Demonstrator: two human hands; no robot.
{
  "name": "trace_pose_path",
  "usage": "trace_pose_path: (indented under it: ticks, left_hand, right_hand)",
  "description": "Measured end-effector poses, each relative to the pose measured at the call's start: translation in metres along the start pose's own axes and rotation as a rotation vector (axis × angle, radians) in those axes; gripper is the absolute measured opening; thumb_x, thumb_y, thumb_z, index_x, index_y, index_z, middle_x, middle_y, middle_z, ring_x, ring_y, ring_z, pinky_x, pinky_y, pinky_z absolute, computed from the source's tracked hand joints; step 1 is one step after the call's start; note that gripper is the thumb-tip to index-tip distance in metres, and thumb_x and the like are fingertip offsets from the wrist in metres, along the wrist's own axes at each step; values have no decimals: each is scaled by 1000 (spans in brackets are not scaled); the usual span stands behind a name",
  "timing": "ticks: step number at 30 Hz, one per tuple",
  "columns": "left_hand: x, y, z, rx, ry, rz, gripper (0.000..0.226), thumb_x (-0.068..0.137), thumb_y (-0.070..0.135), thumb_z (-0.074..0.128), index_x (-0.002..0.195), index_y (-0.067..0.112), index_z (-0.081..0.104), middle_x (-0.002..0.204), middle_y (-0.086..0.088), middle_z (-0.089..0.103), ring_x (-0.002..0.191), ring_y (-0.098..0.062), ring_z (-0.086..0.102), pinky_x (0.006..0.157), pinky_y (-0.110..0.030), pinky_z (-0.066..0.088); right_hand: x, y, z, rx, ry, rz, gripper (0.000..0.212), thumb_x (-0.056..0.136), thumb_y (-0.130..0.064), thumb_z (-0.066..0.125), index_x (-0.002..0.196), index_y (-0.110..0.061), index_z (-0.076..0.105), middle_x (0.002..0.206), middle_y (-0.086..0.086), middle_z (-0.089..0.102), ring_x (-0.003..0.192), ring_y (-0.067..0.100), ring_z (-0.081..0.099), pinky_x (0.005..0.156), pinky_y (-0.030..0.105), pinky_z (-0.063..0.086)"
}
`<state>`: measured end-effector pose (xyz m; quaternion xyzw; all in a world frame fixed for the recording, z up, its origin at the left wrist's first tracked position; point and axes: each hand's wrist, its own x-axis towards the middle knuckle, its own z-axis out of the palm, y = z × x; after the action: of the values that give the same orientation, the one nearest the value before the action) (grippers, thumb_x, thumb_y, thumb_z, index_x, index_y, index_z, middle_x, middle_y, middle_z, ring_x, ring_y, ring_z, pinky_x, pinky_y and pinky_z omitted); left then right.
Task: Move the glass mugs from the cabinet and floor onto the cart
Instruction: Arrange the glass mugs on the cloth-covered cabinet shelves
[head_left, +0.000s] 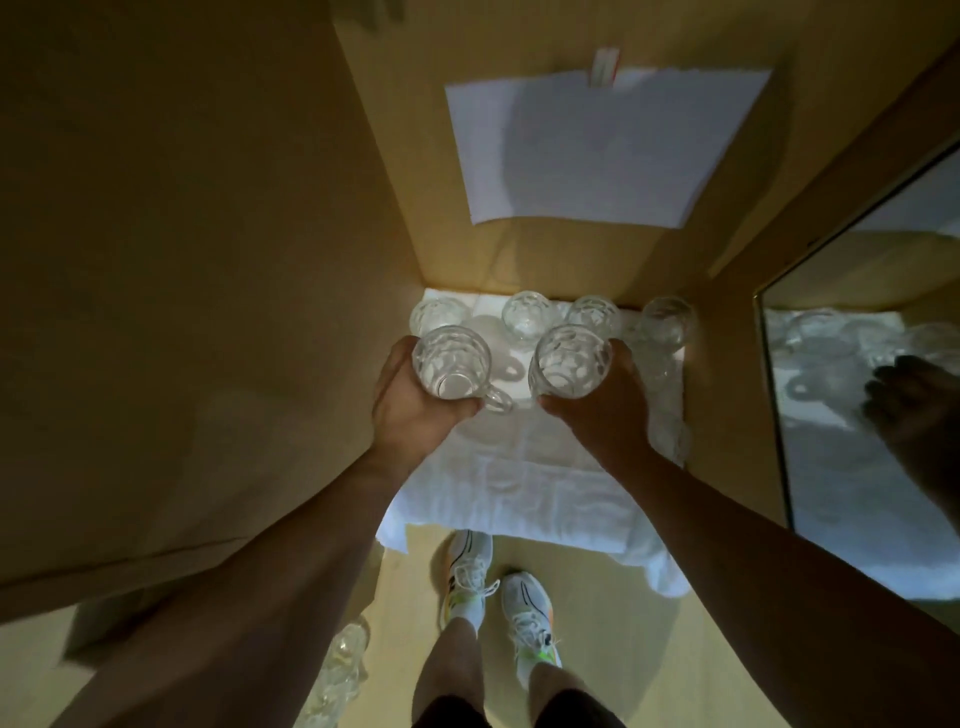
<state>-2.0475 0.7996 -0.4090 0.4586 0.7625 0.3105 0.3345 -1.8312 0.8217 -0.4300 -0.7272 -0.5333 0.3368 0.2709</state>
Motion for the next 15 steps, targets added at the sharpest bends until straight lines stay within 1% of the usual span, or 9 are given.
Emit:
trace_pose_path:
  ticks: [1,3,5,7,9,11,13,15]
  left_hand:
    - [-3,10,-7,0,9,-2,86,36,54,87,109,38,45,109,11,63,101,-12,62,89,-35,54]
    - [-14,30,-25,0,42,2,93,34,55,88,115,34,46,111,10,62,100,-13,62,85,-36,56]
    - [-27,46,-43,-25,81,29,96,35,54,89,119,31,47,113,9,63,100,-13,63,83,-39,57]
    - [-42,61,-59,-47,107,54,95,37,53,90,119,29,48,112,8,63,100,-14,63,84,-38,56]
    - [-60,76,-75,-74,117,62,95,40,49,92,121,28,47,111,9,61,100,-13,62,83,-34,54]
    - [-74,90,-90,-76,124,77,91,46,42,95,122,25,48,110,9,61,98,-12,61,78,-26,48]
    - [-89,108,-107,-73,139,96,86,51,34,96,122,22,49,108,8,61,95,-12,60,70,-18,42]
    - [-101,122,-123,-77,148,128,83,52,30,96,120,20,49,106,7,61,94,-13,60,65,-12,40]
  right_hand:
    - [0,-9,-6,18,5,-8,96,41,-57,83,125,-24,51,117,-7,63,107,14,61,89,32,50]
    - [-4,-29,-20,52,18,-35,97,40,-62,83,125,-27,54,117,-11,65,105,10,61,91,30,51]
    - [-12,-49,-35,63,30,-59,93,40,-61,86,121,-28,56,113,-11,67,102,11,64,88,31,53]
    - [-21,-67,-48,104,40,-87,91,40,-60,86,119,-27,56,112,-8,68,102,14,66,88,33,54]
    - [-30,-85,-64,134,59,-125,97,37,-65,84,121,-25,56,112,-5,70,103,19,67,89,42,56]
    - [-38,-100,-76,142,86,-165,104,34,-70,81,123,-20,56,113,0,70,103,23,68,89,45,56]
    - [-54,-123,-96,138,111,-185,99,36,-67,82,118,-18,58,111,1,71,101,24,68,89,39,56]
    - [-70,-144,-114,118,121,-189,88,43,-55,90,116,-21,55,108,0,70,100,25,67,85,33,54]
